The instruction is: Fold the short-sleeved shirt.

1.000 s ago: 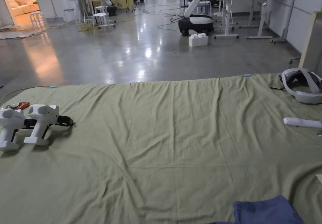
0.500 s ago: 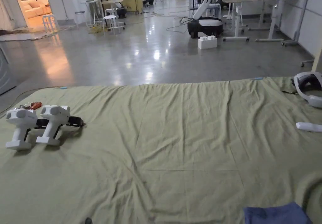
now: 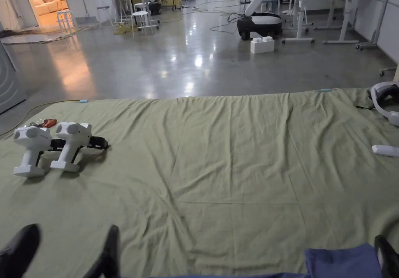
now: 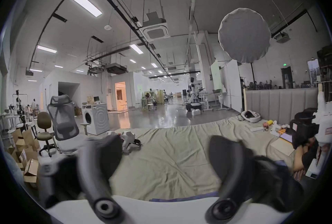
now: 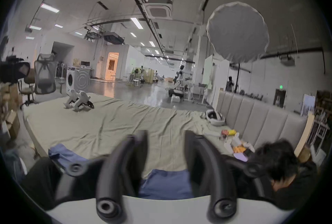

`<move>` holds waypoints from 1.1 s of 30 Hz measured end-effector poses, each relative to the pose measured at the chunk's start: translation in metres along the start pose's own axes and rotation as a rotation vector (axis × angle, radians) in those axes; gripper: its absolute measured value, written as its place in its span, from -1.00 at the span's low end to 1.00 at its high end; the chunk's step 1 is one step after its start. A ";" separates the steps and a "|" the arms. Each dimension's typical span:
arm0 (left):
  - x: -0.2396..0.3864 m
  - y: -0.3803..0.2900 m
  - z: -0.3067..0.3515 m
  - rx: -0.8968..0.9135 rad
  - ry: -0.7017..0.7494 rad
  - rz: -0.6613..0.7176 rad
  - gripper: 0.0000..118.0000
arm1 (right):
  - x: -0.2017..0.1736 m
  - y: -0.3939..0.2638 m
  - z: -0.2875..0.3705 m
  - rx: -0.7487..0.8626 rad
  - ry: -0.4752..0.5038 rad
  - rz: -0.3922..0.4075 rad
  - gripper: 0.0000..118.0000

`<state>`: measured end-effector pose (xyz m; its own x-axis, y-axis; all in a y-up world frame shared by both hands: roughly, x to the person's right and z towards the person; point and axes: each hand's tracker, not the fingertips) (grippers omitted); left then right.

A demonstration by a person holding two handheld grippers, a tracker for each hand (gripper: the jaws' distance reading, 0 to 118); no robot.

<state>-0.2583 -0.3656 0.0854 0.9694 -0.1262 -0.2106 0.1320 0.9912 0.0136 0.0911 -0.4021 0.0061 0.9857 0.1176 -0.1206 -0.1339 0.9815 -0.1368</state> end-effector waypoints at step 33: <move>-0.151 -0.210 -0.126 -0.725 -0.209 0.898 0.69 | 0.015 -0.024 -0.028 -0.248 0.103 -0.102 -0.96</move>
<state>-0.4587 -0.5498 -0.0087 0.6787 0.6930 -0.2432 -0.7004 0.5110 -0.4983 0.1063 -0.4284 -0.0204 0.9814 -0.0086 -0.1916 -0.0678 0.9189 -0.3886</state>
